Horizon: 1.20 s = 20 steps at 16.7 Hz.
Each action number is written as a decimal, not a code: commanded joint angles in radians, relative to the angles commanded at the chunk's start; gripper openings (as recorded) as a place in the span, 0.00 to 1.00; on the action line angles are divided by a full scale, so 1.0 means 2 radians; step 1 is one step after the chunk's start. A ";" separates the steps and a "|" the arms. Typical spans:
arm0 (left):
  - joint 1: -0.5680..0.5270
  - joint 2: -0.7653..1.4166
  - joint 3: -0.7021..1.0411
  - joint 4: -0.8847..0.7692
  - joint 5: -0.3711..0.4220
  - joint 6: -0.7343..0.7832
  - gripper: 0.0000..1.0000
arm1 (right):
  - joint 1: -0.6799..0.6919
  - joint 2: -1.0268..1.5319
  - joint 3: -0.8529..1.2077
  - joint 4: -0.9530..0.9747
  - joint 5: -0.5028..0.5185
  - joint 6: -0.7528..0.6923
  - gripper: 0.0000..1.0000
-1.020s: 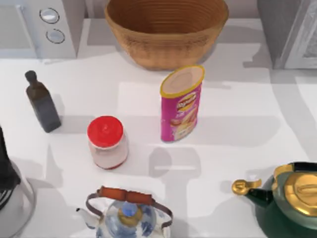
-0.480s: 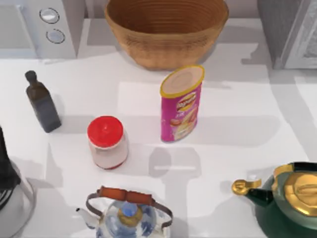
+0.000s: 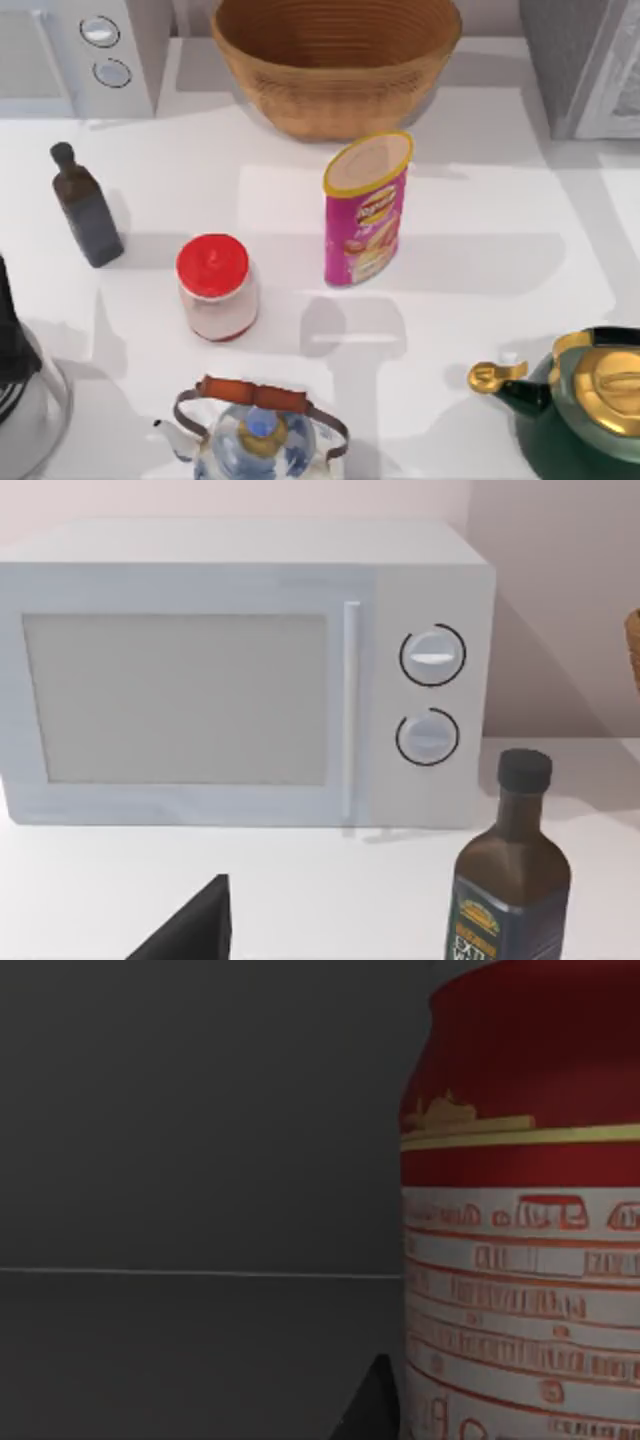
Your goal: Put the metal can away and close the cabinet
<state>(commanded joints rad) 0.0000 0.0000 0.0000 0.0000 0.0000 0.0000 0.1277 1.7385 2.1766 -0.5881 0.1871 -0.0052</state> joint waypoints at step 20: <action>0.000 0.000 0.000 0.000 0.000 0.000 1.00 | -0.015 0.170 0.278 -0.041 -0.031 0.011 0.45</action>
<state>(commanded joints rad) 0.0000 0.0000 0.0000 0.0000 0.0000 0.0000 0.0979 2.0789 2.7322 -0.6710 0.1252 0.0161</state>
